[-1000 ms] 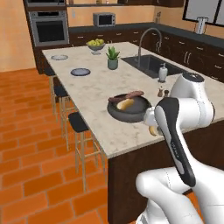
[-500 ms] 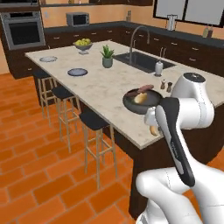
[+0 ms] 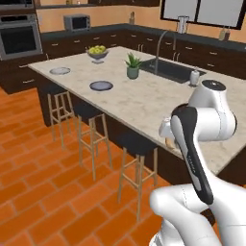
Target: Place one bun and one sausage from the bowl on each plate.
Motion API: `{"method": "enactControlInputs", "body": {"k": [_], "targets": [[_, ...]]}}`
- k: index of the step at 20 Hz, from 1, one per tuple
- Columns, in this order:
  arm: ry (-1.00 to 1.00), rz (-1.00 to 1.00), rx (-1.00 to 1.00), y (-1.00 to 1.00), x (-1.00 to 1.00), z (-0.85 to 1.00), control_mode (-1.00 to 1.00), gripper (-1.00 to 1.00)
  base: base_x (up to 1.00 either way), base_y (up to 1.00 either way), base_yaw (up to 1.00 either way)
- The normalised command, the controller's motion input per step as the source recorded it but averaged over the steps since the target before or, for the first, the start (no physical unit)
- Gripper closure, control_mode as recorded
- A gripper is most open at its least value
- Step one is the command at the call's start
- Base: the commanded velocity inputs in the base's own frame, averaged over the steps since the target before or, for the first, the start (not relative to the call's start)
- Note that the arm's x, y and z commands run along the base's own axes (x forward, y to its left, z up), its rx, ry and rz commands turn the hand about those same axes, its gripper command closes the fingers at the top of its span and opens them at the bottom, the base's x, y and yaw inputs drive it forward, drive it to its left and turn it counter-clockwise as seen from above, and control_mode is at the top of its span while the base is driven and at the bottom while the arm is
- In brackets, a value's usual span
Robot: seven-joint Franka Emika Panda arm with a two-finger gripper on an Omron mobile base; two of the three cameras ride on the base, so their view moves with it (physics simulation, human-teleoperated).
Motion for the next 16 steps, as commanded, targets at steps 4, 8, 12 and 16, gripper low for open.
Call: {"method": "enactControlInputs", "body": {"k": [4,8,12,16], "targets": [[0.0,0.0,0.0,0.0,0.0,0.0,1.0,1.0,0.51,0.9,-0.26],[0.0,0.0,0.0,0.0,0.0,0.0,1.0,1.0,0.46,0.77,-0.28],[0.0,0.0,0.0,0.0,0.0,0.0,1.0,1.0,0.35,0.73,-0.38],[0.0,0.0,0.0,0.0,0.0,0.0,1.0,1.0,0.25,0.98,-0.49]]}}
